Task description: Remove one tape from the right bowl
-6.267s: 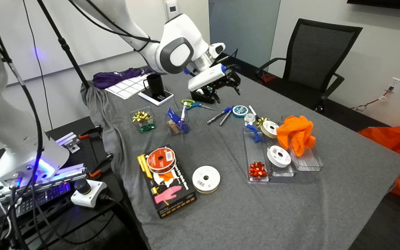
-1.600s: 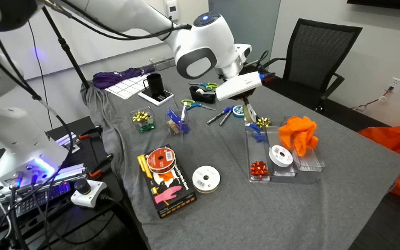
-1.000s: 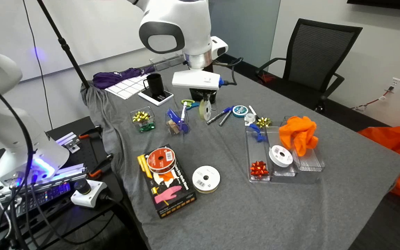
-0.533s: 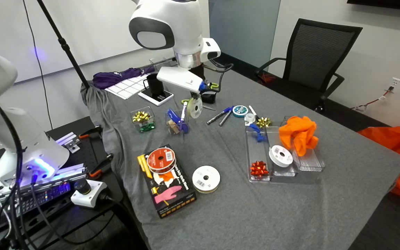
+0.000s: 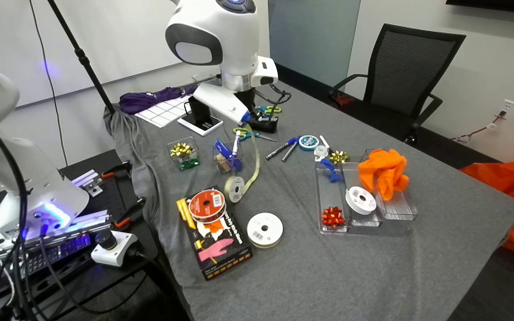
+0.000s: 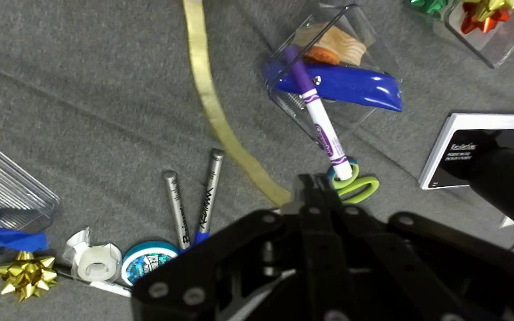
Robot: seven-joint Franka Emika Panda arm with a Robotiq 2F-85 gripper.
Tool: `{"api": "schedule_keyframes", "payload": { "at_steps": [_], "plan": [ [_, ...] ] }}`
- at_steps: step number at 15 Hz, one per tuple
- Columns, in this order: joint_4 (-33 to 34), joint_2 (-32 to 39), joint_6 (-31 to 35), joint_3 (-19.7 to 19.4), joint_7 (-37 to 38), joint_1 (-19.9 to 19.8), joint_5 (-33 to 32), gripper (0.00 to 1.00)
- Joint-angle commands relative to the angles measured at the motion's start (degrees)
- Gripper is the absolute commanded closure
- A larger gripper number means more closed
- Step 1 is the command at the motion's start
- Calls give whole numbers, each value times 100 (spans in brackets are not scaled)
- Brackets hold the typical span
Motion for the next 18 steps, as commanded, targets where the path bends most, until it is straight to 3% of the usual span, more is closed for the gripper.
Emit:
{"api": "schedule_keyframes", "payload": {
  "at_steps": [1, 11, 18],
  "plan": [
    [-166, -188, -73, -184, -59, 128, 86, 72],
    [-340, -287, 250, -294, -541, 185, -5, 4],
    [-550, -381, 482, -328, -871, 190, 53, 0]
  ]
}}
